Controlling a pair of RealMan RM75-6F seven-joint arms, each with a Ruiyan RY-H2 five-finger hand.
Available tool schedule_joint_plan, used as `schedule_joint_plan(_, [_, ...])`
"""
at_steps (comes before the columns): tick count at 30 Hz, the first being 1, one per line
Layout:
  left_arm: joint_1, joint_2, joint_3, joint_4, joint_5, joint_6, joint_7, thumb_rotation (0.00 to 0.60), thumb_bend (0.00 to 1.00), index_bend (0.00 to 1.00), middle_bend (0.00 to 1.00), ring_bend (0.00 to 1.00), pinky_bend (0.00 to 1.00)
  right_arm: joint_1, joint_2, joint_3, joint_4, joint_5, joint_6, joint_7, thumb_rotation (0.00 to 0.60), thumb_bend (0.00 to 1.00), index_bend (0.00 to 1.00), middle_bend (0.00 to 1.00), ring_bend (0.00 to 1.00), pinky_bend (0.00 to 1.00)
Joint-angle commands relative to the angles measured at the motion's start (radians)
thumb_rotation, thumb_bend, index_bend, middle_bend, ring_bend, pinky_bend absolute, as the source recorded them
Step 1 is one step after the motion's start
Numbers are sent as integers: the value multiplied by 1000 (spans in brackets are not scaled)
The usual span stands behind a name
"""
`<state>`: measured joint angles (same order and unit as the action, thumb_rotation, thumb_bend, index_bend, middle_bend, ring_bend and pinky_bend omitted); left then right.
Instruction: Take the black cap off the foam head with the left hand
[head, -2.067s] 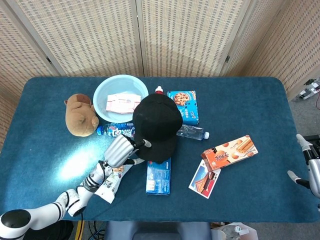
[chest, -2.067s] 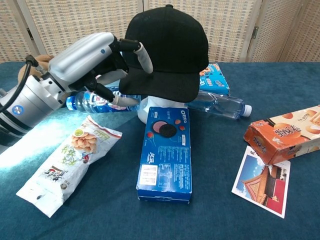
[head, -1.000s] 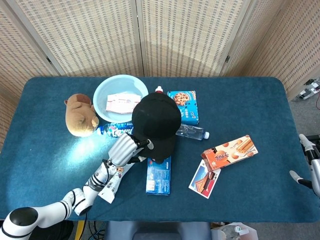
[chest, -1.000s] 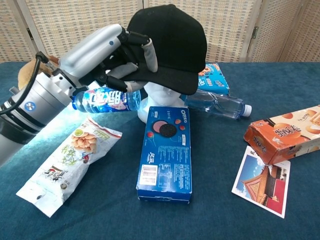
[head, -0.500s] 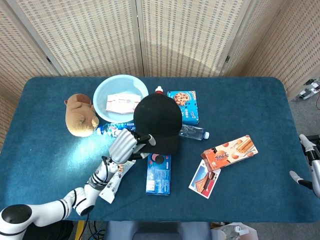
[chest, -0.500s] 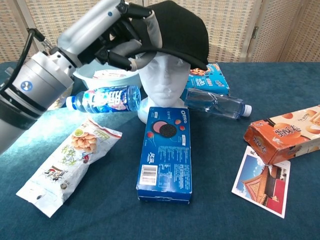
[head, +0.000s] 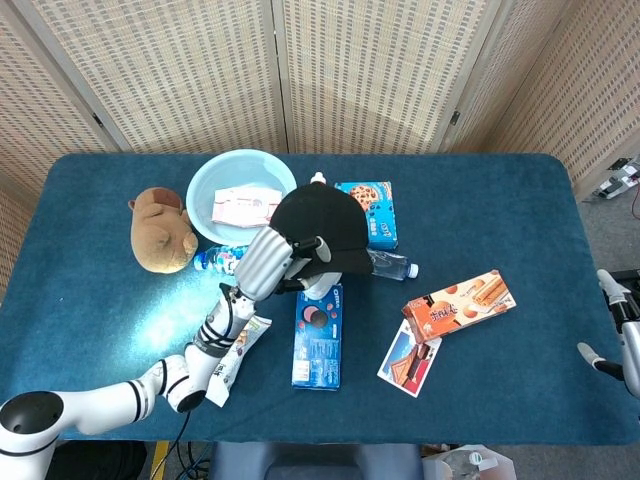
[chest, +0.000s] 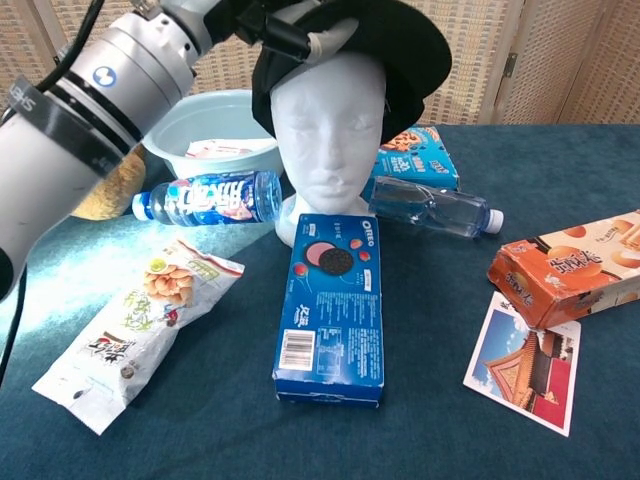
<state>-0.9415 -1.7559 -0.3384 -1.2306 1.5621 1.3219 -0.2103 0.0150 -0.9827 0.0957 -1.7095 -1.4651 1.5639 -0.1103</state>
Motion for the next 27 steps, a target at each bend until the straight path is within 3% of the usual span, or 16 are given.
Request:
schedule_joint_plan(1, [-30,-2,-34,10,-27,-27,13,600,394,650,1000,1000,1000,-1,0,0,0,1,0,0,600,81,90,233,220,327])
schedule_joint_plan(13, [-128,-15,-152,77,-174,-126,48,600,394,650,1000,1000,1000,-10,-2,-3,7,0,8,12,600,81,90,233,220,327])
schedule_joint_plan(27, [-139,28,-209,110,-268,-127,35,600,394,649,1000,1000,1000,-13,-3,-2,11,-5,13,21,600,81,90,233,220,327])
